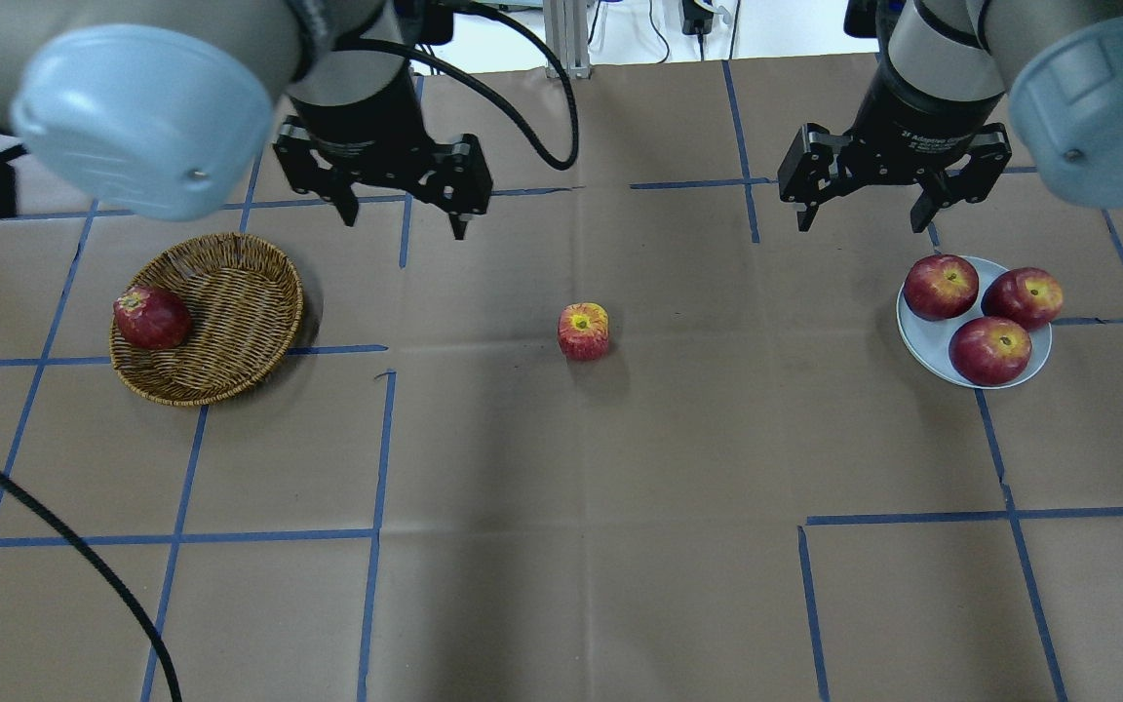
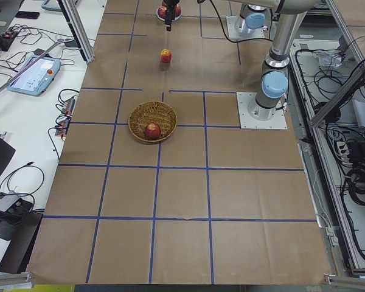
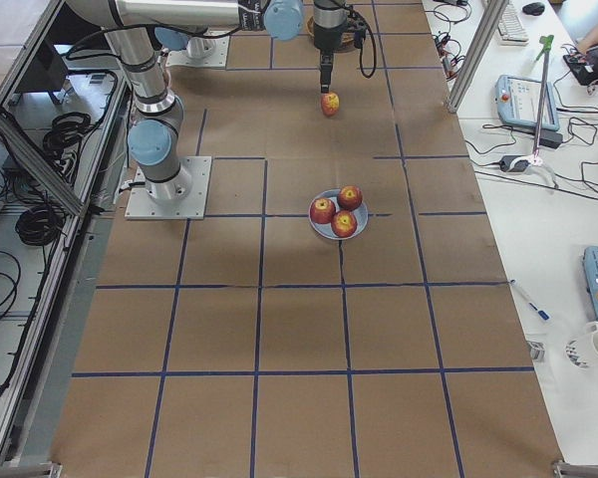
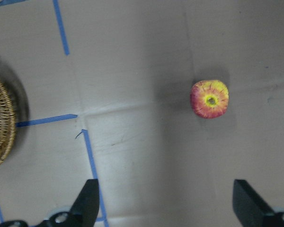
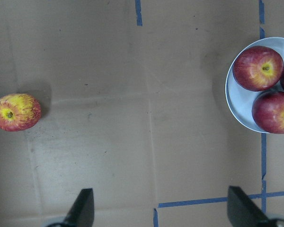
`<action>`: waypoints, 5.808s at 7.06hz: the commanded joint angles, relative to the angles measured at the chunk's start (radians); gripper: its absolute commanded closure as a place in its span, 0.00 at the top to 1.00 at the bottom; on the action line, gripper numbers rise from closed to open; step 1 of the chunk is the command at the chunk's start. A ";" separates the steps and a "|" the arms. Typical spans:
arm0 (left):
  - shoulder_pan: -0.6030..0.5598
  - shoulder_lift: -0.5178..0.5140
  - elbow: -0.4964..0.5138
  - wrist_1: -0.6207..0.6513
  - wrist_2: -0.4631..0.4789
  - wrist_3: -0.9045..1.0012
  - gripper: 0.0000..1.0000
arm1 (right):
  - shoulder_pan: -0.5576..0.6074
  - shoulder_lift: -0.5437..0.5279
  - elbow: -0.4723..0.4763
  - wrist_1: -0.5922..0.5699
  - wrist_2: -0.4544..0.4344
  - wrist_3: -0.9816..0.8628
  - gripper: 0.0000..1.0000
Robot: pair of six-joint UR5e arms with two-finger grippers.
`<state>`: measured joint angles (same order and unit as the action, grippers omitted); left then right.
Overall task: Transfer apple from basket to plate
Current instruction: 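Raise the left gripper back while the right gripper moves over the apple, then lower the right gripper and close it on the yellow-red apple, then lift the apple and carry it with the right gripper to the plate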
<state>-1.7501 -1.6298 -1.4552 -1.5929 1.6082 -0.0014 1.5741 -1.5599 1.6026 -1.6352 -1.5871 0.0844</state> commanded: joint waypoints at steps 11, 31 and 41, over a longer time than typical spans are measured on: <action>0.164 0.084 -0.028 -0.056 0.007 0.123 0.99 | 0.406 0.500 -0.193 -0.282 -0.002 0.408 1.00; 0.164 0.084 -0.028 -0.058 -0.002 0.121 0.99 | -0.077 0.193 0.022 -0.229 0.001 -0.167 0.58; 0.164 0.084 -0.028 -0.059 -0.001 0.121 0.99 | -0.436 0.305 0.144 -0.325 -0.001 -0.681 0.57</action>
<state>-1.5862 -1.5463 -1.4833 -1.6521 1.6076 0.1196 1.1389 -1.2618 1.7324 -1.9572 -1.5883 -0.5980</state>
